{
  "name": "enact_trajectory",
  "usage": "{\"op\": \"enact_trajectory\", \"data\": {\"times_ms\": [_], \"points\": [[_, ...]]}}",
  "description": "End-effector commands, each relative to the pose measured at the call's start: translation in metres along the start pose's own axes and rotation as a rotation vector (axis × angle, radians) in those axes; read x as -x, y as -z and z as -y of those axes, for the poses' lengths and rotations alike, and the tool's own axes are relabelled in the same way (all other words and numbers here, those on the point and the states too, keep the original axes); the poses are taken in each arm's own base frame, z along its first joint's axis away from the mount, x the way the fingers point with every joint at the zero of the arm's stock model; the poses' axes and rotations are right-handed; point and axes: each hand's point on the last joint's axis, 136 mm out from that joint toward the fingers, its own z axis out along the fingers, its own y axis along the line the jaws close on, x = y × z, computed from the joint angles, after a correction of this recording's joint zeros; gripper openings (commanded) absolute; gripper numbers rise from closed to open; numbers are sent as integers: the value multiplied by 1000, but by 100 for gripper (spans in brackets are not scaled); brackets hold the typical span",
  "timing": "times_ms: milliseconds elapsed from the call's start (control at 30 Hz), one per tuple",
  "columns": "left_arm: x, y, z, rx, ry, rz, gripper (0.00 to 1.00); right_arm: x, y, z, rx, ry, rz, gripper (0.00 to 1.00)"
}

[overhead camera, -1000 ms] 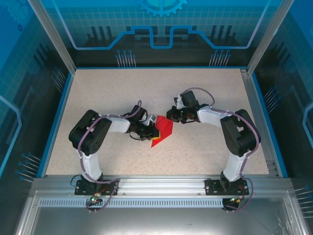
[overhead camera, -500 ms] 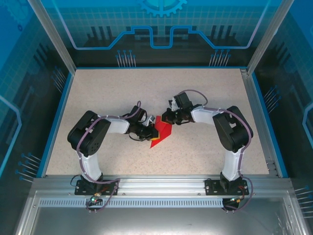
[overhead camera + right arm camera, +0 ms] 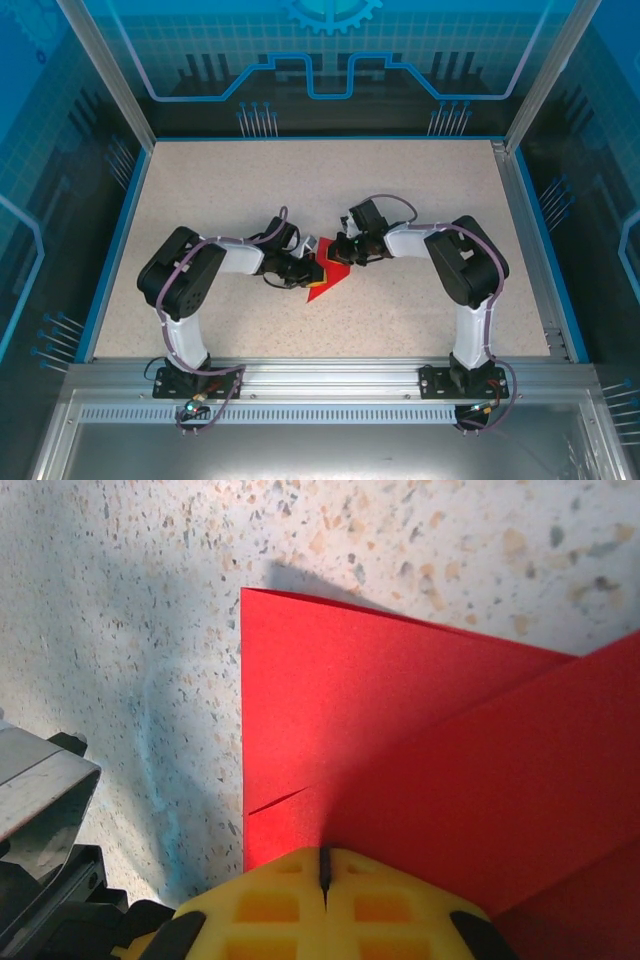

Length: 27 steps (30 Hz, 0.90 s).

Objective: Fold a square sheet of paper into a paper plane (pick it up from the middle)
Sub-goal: Fourth fold the wing at the center of the table.

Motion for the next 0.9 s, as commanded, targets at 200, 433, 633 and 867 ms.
{"op": "enact_trajectory", "data": {"times_ms": [200, 433, 633, 867], "points": [[2, 24, 11, 37, 64, 67, 18, -23, -14, 53, -160, 2, -55, 3], [33, 34, 48, -67, 136, 175, 28, -22, -15, 54, -165, 2, -56, 3], [33, 12, 42, -56, 203, 141, 28, -23, -17, 55, -161, -12, -62, 4], [21, -6, 3, 80, 280, 122, 24, -23, -16, 57, -172, -15, -59, 4]]}}
